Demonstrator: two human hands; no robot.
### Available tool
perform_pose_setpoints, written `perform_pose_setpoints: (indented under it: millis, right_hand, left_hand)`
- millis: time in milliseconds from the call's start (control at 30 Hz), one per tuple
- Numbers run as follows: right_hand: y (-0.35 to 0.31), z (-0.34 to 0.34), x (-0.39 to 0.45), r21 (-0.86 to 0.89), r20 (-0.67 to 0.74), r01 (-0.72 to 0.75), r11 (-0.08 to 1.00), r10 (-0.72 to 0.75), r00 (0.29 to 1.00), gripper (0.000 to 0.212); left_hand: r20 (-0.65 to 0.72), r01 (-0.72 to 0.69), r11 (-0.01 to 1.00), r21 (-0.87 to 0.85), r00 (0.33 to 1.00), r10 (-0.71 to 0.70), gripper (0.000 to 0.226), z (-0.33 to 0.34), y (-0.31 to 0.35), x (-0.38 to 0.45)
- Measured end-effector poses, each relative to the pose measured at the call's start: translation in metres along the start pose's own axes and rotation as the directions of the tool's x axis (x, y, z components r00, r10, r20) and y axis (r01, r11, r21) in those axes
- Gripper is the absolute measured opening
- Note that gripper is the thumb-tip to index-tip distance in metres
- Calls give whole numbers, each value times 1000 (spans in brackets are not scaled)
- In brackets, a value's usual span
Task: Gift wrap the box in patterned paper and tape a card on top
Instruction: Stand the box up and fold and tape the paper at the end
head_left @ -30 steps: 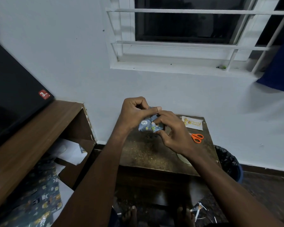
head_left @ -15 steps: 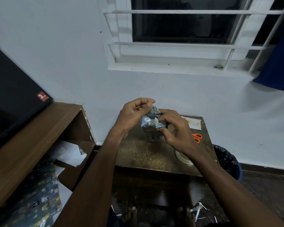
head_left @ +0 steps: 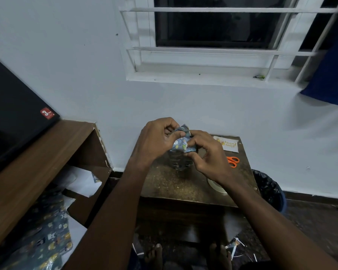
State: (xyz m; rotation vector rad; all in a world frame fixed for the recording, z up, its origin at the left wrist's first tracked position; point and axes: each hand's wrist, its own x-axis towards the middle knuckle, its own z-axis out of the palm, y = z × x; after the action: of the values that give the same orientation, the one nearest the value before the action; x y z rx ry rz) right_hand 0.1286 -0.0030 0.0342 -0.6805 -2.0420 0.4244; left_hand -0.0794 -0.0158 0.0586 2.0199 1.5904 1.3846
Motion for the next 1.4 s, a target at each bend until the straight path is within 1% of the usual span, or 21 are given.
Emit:
perform_pose_setpoints:
  millis: [67, 133, 233, 300, 333, 367, 433, 533, 600, 633, 700, 767, 800, 867, 933, 1033, 1100, 1133, 1233, 1333, 1400]
  right_hand:
    - [1, 0, -1, -10, 5, 6, 1000, -6, 1000, 23]
    - [1, -1, -1, -13, -3, -1, 1000, 1, 1000, 25]
    - [1, -2, 0, -12, -21, -22, 1000, 22, 1000, 25]
    - [1, -4, 0, -3, -29, -30, 1000, 30, 999, 23]
    - [1, -5, 0, -2, -29, -30, 1000, 30, 999, 22]
    - [2, -5, 0, -1, -26, -29, 1000, 29, 999, 23]
    - [3, -6, 1, 4, -30, -33, 999, 33, 999, 23]
    - [4, -8, 3, 74, -68, -66, 995, 71, 995, 21]
    - [4, -10, 4, 126, -94, -70, 990, 82, 992, 15]
    - [5, -11, 5, 149, -98, -69, 986, 84, 992, 13]
    - [5, -13, 5, 197, -100, -74, 978, 95, 990, 16]
    - [2, -15, 5, 230, -108, -81, 970, 108, 988, 22]
    - [1, -15, 4, 237, -109, -80, 968, 108, 988, 23]
    - [1, -14, 3, 249, -98, -80, 965, 108, 989, 13]
    - [3, -12, 2, 269, -96, -95, 958, 125, 987, 5]
    - [4, -12, 4, 322, -102, -138, 936, 180, 978, 7]
    - [2, -12, 6, 360, -103, -163, 919, 213, 972, 10]
    - [1, -12, 6, 383, -100, -176, 907, 230, 968, 12]
    - [0, -11, 6, 434, -83, -221, 873, 283, 956, 16]
    - [-2, -12, 7, 499, -71, -254, 829, 331, 941, 17]
    - [-3, -13, 6, 528, -64, -269, 805, 354, 933, 16]
  left_hand:
    - [21, -38, 993, 113, 999, 36, 24, -1, -1, 2]
    - [21, -47, 990, 134, 999, 44, 25, -1, 0, 2]
    - [-28, 13, 1000, 18, 1000, -12, 34, 2, 4, 0]
    - [-74, 26, 998, -53, 997, -30, 23, 5, 5, 0]
    - [-73, 23, 998, -65, 997, -28, 20, 5, 5, -1]
    - [-57, 24, 997, -72, 998, -28, 24, 6, 5, -1]
    - [-8, 49, 988, -149, 999, -51, 33, 6, 7, -2]
    - [120, 105, 947, -302, 990, -72, 30, 2, 8, -3]
    - [208, 113, 931, -348, 977, -41, 22, -1, 8, -5]
    - [230, 107, 926, -361, 973, -23, 18, -2, 8, -6]
    - [240, 104, 922, -373, 971, -13, 27, -4, 8, -8]
    - [225, 100, 929, -355, 974, -19, 38, -2, 8, -8]
    - [210, 94, 934, -344, 978, -22, 38, -1, 8, -8]
    - [169, 74, 938, -339, 985, -17, 30, 2, 7, -7]
    - [132, 67, 915, -398, 991, -15, 21, 5, 10, -7]
    - [104, 132, 852, -506, 990, -91, 10, 9, 18, -9]
    - [97, 168, 819, -548, 986, -138, 5, 12, 21, -9]
    - [85, 176, 811, -558, 984, -155, 6, 14, 22, -9]
    - [36, 185, 803, -566, 979, -200, 19, 19, 28, -10]
    - [27, 203, 811, -548, 974, -225, 19, 23, 34, -12]
    - [56, 243, 788, -566, 965, -257, 17, 21, 37, -12]
